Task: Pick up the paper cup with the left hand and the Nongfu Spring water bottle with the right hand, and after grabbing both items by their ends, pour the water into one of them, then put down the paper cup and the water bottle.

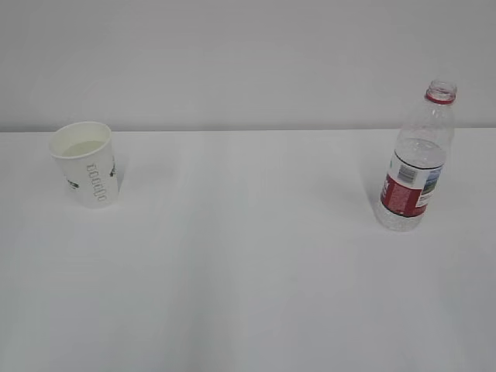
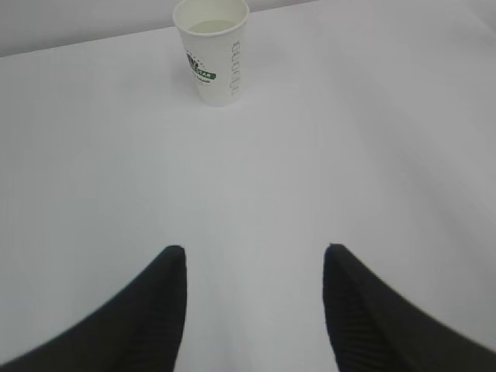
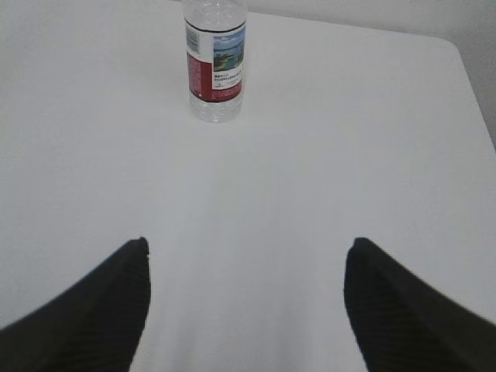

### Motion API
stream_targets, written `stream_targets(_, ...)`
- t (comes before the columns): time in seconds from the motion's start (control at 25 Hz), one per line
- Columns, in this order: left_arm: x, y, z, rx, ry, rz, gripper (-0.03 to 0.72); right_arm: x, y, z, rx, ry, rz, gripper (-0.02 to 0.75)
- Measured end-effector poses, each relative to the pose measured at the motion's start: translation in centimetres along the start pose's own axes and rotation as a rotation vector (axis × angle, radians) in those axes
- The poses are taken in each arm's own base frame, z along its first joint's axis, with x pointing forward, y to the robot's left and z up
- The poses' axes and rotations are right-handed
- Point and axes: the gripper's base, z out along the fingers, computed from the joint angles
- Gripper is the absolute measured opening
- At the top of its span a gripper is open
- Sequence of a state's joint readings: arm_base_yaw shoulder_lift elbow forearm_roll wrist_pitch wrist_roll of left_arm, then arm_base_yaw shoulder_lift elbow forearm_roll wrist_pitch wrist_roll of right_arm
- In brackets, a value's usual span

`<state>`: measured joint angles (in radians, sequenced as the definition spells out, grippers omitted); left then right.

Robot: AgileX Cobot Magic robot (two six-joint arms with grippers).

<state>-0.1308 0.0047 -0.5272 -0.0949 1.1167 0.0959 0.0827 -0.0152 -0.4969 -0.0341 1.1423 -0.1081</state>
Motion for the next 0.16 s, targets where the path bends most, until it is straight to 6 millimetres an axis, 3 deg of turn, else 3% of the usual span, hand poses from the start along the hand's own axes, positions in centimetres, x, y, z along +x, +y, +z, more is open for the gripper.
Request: stream_targets(0.16,0.0,0.0,0.0,0.0,0.0,0.0,0.405,0.0,0.0,0.0,0.0,0.0,-0.001,0.587)
